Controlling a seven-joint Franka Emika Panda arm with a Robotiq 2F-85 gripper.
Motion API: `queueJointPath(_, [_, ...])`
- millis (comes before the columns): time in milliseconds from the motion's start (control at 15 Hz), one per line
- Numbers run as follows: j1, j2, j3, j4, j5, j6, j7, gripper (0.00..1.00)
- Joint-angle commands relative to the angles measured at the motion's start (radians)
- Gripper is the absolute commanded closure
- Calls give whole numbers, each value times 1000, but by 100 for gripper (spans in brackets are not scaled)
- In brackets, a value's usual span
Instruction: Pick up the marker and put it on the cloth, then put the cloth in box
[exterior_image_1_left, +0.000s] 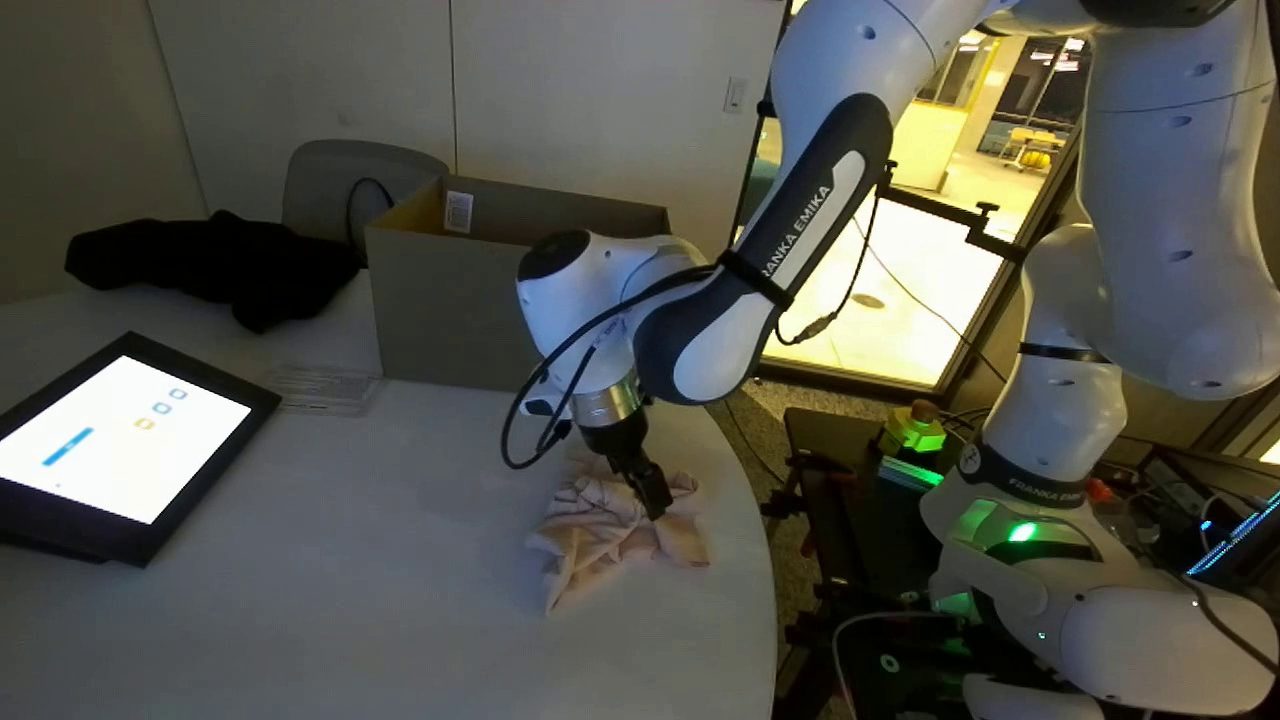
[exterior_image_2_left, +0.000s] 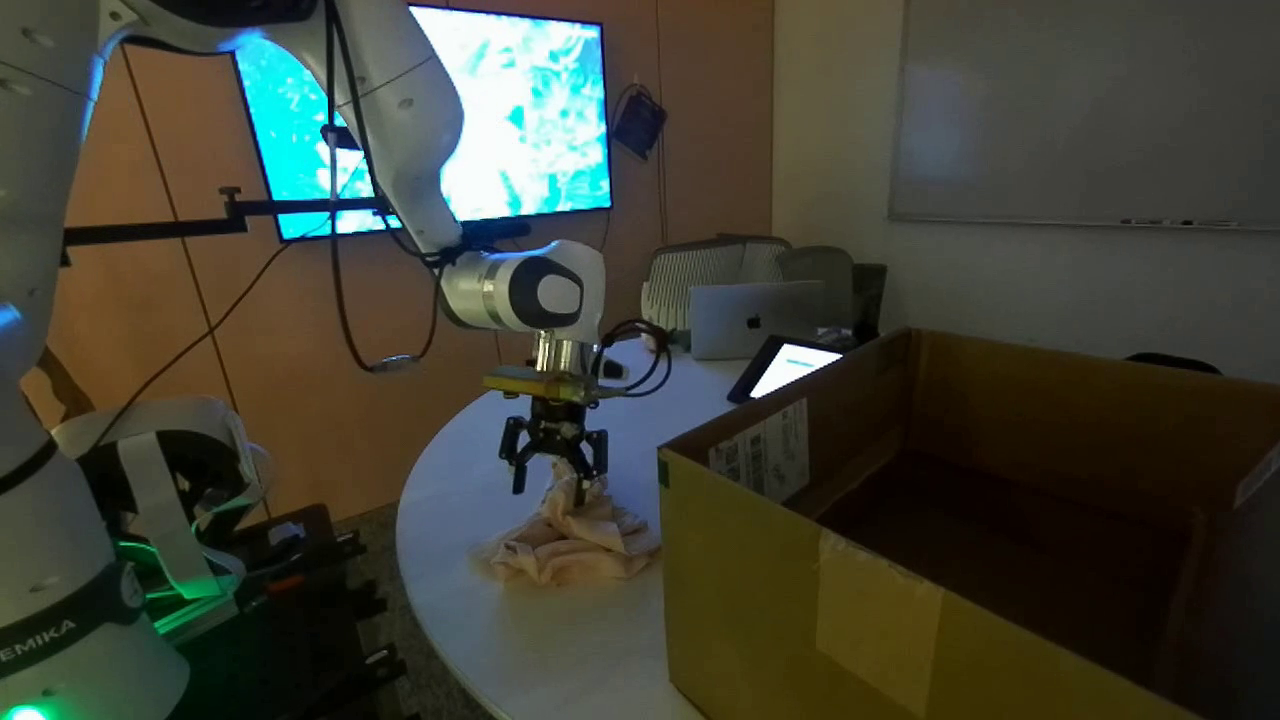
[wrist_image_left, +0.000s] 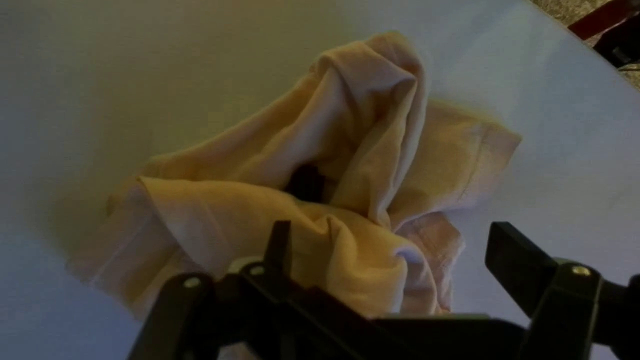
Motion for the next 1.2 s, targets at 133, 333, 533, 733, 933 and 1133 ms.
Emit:
queueJointPath(133, [-33,-10,-9,-86,-10,231,-22,0])
queueJointPath(333, [-9,20,-62,-86,-69,330,42,0])
queueJointPath(533, [2,46,-101,-78,-120,386,79,0])
queueJointPath(733, [21,83,-125,-63,-157,413,111,0])
queueJointPath(933, [35,119,-125,-45,-161,406,126,0])
queueJointPath(1133, [6,157,-83,-19,-111,356,74,0])
